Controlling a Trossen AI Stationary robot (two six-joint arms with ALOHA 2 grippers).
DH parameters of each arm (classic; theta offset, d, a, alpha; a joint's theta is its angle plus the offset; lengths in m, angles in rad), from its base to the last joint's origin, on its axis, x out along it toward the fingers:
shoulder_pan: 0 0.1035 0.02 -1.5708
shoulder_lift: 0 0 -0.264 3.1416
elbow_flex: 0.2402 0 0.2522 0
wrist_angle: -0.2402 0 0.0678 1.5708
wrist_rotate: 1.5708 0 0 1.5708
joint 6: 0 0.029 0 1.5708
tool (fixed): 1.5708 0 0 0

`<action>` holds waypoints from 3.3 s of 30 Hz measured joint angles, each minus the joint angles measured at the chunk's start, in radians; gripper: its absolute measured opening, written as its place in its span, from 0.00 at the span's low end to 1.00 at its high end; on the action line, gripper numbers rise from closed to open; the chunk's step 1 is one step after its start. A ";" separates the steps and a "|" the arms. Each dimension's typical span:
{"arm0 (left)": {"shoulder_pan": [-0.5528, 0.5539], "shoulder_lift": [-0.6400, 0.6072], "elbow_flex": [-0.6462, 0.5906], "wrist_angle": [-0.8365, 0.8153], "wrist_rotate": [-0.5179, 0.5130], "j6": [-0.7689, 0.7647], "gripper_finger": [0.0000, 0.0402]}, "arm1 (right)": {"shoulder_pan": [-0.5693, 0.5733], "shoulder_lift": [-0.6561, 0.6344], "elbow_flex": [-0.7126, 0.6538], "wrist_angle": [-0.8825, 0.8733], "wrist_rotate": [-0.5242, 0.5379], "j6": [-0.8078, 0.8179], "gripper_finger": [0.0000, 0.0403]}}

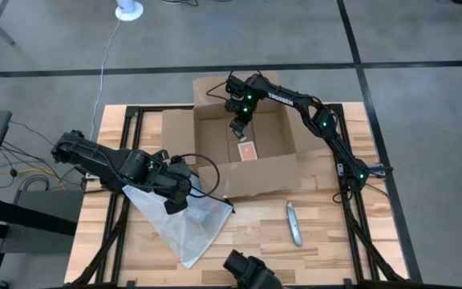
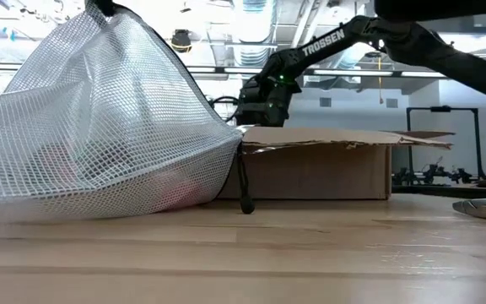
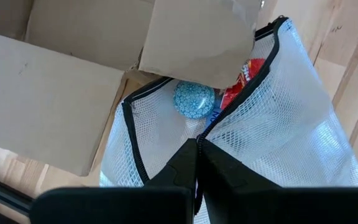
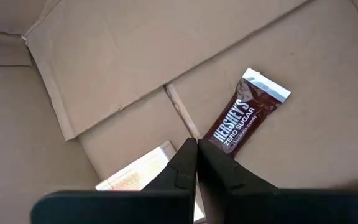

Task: Unpack boxes
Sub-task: Put the brown candy into the transparent zip bag

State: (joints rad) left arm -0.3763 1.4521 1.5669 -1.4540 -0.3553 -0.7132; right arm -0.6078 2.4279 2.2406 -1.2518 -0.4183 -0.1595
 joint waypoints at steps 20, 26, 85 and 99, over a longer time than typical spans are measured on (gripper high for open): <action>0.000 0.000 0.001 -0.075 0.001 -0.049 0.00 | 0.045 -0.002 -0.067 0.199 0.294 0.135 0.68; 0.000 0.000 0.001 -0.082 0.001 -0.035 0.00 | 0.042 -0.001 -0.111 0.194 0.285 0.186 0.75; 0.000 0.000 0.001 -0.074 -0.018 -0.008 0.00 | 0.016 -0.006 0.043 0.075 0.053 -0.042 0.00; 0.000 0.000 0.001 -0.074 -0.020 -0.014 0.00 | 0.014 -0.006 0.053 0.078 0.053 -0.051 0.00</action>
State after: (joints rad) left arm -0.3759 1.4521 1.5678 -1.5280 -0.3750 -0.7272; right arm -0.5937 2.4214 2.2940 -1.1735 -0.3653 -0.2103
